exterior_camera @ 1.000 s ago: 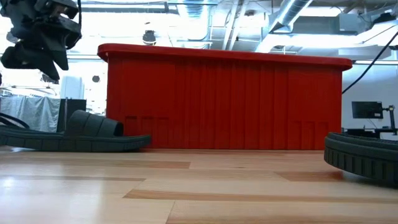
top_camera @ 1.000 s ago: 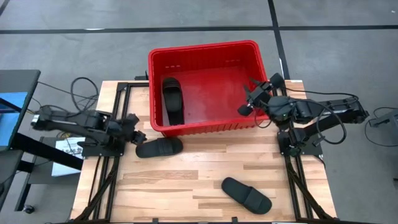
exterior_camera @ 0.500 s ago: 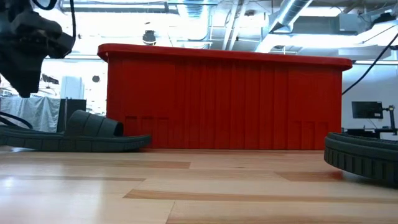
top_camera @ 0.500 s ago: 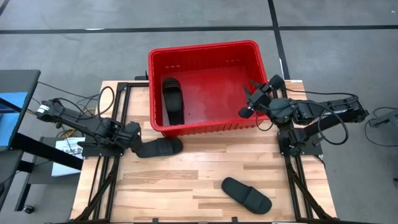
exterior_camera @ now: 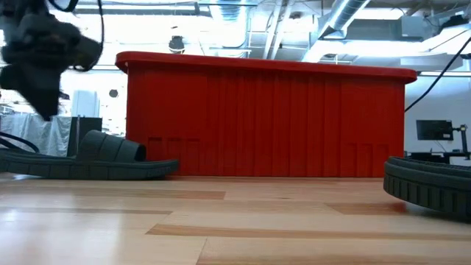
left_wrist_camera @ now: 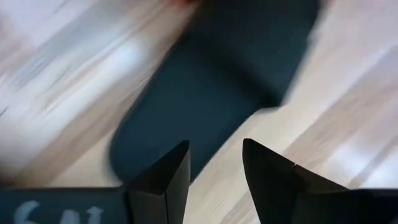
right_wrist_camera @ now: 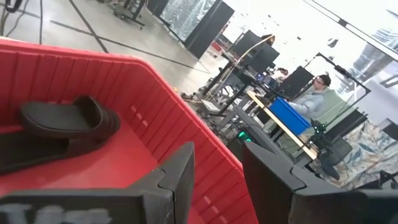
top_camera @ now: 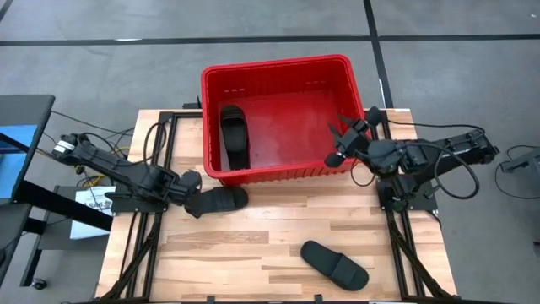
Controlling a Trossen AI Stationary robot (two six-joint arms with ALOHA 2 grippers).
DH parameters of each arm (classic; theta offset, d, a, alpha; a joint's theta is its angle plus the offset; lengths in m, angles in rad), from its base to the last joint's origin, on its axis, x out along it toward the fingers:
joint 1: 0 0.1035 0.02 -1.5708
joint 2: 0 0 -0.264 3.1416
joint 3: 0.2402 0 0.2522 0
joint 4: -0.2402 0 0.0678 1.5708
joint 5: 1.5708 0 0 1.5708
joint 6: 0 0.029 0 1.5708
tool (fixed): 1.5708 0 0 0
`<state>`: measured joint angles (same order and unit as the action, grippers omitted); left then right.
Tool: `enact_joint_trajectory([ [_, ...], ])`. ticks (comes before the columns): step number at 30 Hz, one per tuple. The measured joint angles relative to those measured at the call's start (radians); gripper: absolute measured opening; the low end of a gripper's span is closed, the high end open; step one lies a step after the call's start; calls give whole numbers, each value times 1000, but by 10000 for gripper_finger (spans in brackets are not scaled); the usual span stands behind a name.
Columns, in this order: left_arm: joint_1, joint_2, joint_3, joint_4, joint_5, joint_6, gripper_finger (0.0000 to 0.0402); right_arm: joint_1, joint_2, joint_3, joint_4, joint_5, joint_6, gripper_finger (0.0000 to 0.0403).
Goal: Pick and place slides into bin
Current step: Put the black slide into the red bin
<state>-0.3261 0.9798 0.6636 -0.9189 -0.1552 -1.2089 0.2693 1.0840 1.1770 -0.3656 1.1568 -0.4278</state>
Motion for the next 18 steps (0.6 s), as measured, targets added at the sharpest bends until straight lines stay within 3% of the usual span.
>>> enact_joint_trajectory([
  [7, -3, 8, 0, 186, -94, 88, 137, 22, 0, 0, 0, 0, 0, 125],
  [12, -12, 15, 0, 207, -107, -23, 137, 45, 0, 0, 0, 21, 0, 125],
  [18, -77, 29, 0, 279, -208, -125, 137, 96, 0, 0, 0, 119, 0, 125],
])
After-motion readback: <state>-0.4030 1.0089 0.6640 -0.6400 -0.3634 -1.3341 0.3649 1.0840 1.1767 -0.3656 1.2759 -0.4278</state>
